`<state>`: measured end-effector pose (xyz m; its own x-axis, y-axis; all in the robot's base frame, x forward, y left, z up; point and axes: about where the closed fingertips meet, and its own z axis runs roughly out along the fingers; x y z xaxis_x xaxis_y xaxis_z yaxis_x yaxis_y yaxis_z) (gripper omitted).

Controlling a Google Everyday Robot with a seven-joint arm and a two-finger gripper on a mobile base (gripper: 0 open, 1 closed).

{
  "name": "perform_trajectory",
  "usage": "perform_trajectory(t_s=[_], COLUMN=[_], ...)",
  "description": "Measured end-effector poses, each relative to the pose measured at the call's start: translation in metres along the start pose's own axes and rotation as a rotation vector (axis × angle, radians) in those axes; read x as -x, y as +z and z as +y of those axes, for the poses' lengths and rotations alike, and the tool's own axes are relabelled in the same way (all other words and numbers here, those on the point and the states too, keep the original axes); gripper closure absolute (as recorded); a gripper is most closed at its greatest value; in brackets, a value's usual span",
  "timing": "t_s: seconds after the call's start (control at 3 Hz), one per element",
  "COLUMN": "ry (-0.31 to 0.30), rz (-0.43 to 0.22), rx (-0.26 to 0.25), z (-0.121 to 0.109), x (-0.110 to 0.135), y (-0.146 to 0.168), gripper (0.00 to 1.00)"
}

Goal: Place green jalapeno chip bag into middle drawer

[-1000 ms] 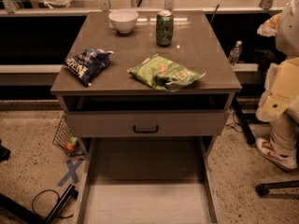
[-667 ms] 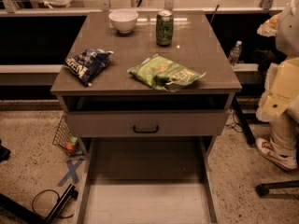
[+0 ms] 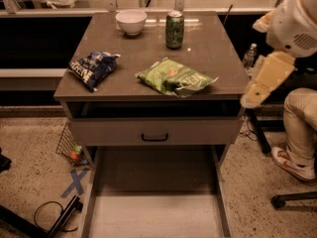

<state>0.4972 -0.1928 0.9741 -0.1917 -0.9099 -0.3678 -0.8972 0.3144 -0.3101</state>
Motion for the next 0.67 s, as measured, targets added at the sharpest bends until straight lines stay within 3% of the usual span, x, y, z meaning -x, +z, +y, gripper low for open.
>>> perform_trajectory(t_s=[0.33,0.67], ry=[-0.006,-0.006], rz=[-0.135,-0.135], rx=[0.000,0.000], z=[-0.0183,-0.0182], x=[0.0309,0.0310], y=[0.0346,0.0346], gripper=[0.00,0.00])
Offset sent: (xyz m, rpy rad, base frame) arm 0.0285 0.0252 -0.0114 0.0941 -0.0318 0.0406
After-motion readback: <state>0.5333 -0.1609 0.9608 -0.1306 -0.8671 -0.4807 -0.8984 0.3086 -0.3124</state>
